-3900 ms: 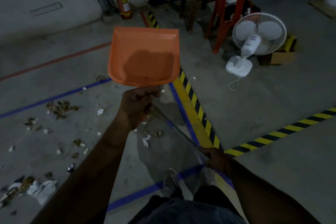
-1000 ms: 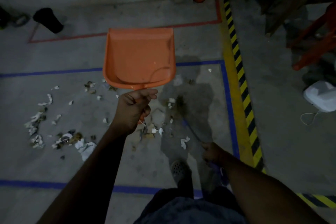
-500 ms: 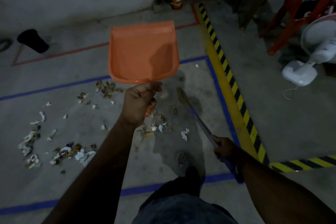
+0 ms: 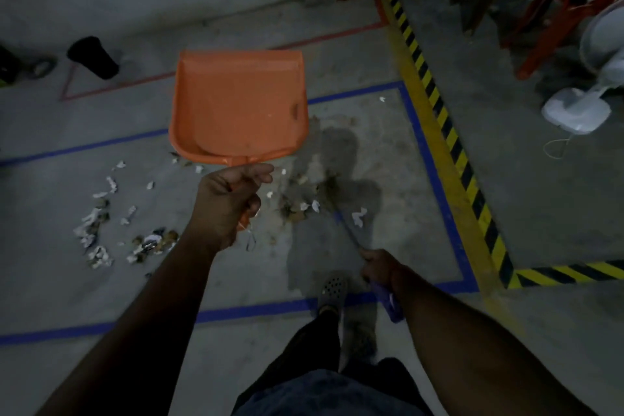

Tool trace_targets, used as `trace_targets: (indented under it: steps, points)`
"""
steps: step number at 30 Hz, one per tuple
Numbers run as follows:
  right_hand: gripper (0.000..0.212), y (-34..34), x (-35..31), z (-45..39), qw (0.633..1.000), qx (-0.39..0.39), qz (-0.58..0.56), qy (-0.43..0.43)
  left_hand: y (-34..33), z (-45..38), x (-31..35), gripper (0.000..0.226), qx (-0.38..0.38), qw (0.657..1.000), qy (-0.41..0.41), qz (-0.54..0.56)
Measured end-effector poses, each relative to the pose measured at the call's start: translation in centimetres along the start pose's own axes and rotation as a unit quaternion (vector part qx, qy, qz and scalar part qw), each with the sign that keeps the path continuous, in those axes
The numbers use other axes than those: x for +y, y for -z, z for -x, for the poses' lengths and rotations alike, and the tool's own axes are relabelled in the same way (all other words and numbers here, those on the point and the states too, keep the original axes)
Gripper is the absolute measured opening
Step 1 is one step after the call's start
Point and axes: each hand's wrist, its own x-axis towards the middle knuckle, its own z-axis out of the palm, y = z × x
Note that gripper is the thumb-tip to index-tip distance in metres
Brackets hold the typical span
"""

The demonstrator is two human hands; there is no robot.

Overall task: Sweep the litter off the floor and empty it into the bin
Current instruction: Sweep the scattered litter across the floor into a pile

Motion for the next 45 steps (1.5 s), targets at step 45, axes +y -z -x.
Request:
trace_targets:
  steps: [45]
  points:
    - [0.074, -27.4, -8.4, -0.4, 0.994, 0.100, -0.019, -0.039, 32.3, -1.4, -5.1, 0.028, -0.060, 0.996, 0.011, 0.060]
